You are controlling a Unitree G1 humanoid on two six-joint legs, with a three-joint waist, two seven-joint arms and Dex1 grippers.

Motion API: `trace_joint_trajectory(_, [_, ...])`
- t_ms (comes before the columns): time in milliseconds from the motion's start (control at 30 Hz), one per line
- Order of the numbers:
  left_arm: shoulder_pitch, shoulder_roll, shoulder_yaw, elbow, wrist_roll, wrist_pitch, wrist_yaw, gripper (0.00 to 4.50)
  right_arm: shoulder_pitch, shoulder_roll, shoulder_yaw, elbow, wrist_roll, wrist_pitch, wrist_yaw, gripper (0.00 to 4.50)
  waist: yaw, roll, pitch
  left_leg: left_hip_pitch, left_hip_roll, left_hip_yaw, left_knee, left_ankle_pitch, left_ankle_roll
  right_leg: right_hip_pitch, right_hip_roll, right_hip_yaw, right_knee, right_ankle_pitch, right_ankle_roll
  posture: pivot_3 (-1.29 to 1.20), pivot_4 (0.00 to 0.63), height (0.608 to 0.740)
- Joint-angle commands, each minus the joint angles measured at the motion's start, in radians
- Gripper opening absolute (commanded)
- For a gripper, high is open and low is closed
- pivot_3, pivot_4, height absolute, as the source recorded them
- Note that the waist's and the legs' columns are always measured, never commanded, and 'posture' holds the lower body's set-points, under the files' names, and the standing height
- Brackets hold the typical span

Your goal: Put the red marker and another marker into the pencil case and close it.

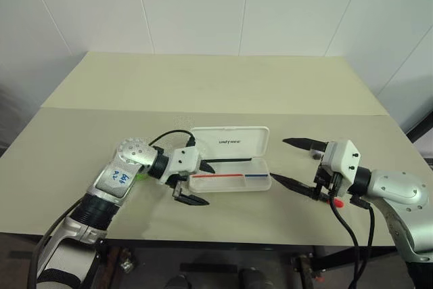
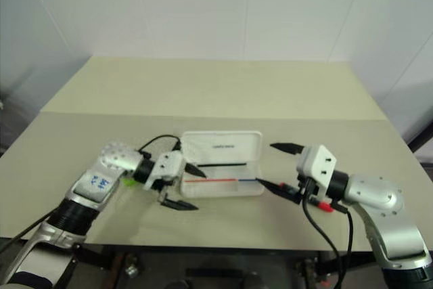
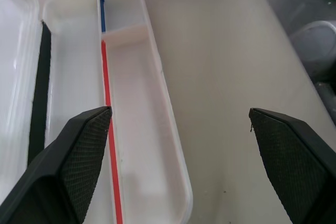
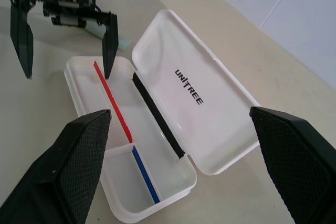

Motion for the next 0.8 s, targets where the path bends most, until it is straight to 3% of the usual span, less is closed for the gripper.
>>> trace_joint_trajectory(33, [0.023,0.017,0.055,-0.050,-0.079,-0.033,-0.029,4.49,-0.005,-0.002,-0.038,0.023,0.022,-0.005,0.000,4.50,0.000,0.000,0.000,0.000,0.000,0.000,0.000,0.000,0.000,0.000,0.000,0.000,0.000,0.000,0.000,0.00,0.150,0.740])
trace_joint_trajectory(367, [0.043,0.053,0.246,-0.034,-0.314,-0.010,-0.097,4.49,0.033,-0.111,-0.092,0.305,-0.016,-0.065,0.123,4.50,0.000,0.000,0.000,0.000,0.000,0.000,-0.001,0.000,0.000,0.000,0.000,0.000,-0.001,0.000,0.000,0.00,0.150,0.740])
trace_joint_trajectory(800, [0.002,0.202,0.313,0.006,-0.347,0.072,-0.128,4.49,0.050,-0.127,-0.048,0.542,-0.084,-0.148,0.238,4.50,-0.025,0.000,0.000,0.001,0.000,0.001,-0.001,0.000,0.000,0.000,0.000,0.000,0.000,0.000,0.000,0.00,0.150,0.740])
